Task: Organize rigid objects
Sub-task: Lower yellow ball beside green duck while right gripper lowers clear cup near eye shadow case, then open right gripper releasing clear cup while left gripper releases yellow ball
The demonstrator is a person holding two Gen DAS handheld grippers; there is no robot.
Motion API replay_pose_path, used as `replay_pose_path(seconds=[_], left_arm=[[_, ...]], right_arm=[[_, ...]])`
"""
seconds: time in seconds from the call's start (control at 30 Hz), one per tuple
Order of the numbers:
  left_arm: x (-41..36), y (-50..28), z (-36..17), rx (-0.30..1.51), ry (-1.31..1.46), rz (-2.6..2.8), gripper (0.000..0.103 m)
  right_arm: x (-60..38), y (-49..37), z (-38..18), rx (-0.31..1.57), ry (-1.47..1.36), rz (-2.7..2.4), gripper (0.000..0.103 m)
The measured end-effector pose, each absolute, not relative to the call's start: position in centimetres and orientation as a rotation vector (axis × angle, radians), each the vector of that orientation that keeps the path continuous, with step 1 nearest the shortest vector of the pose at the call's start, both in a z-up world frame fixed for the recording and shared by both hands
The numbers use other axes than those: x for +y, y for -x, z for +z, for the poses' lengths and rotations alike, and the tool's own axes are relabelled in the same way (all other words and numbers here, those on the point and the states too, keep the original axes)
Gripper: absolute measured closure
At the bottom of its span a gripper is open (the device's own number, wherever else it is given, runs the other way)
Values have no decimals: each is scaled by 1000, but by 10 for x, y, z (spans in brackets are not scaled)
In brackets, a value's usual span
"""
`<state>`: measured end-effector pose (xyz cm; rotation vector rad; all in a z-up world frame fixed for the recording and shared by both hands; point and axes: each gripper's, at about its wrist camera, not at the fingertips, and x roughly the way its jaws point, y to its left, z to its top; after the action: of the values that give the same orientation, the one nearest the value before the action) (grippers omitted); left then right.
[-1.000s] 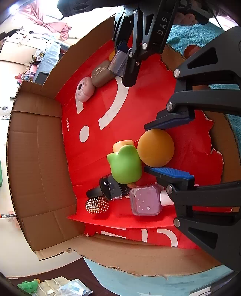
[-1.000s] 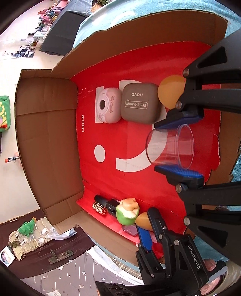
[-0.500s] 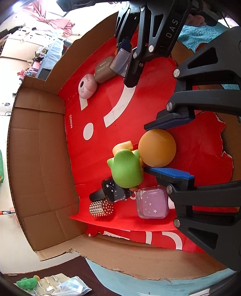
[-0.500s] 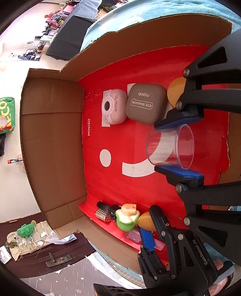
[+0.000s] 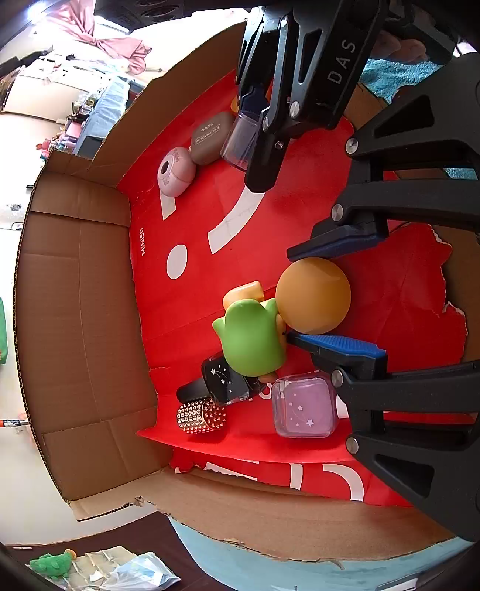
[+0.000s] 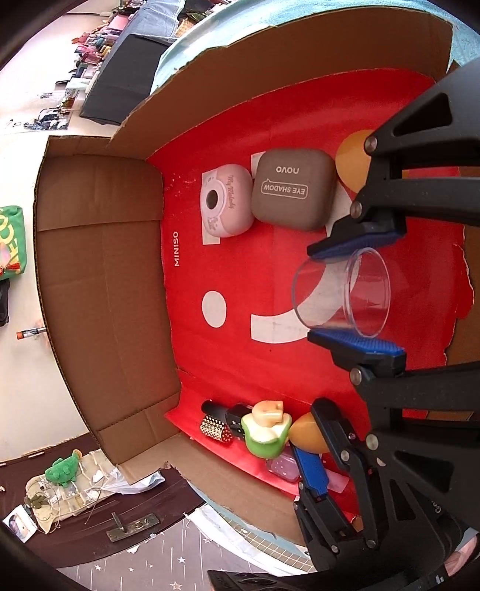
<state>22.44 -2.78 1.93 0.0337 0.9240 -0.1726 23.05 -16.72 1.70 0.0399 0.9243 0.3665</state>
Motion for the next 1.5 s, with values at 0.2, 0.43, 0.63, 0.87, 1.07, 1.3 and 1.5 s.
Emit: replay_pose_path(seconds=[0.2,0.43,0.63,0.87,1.07,1.3,1.5], left_arm=[[-28,-224,19,924,-32,-167,67],[-28,-223,20,926,-28,-170,67],[-28,-222,20,927,-34,-179,67],[-26,-219,21,921,-31,-184,67],[-26,-217,22,922,-30,-189,67],[-25,-217,23,922,-25,-184,67],[-23,-216,23,927,-9,-193,67]], right_arm=[[-160,-233,18,938,-73,356,62],[-158,-236,17,941,-113,330,62],[-153,-239,20,936,-169,331,62],[-144,-243,24,928,-172,326,55],[-145,-245,26,910,-200,321,41],[-141,-247,25,912,-201,334,30],[-138,-243,25,912,-181,352,27]])
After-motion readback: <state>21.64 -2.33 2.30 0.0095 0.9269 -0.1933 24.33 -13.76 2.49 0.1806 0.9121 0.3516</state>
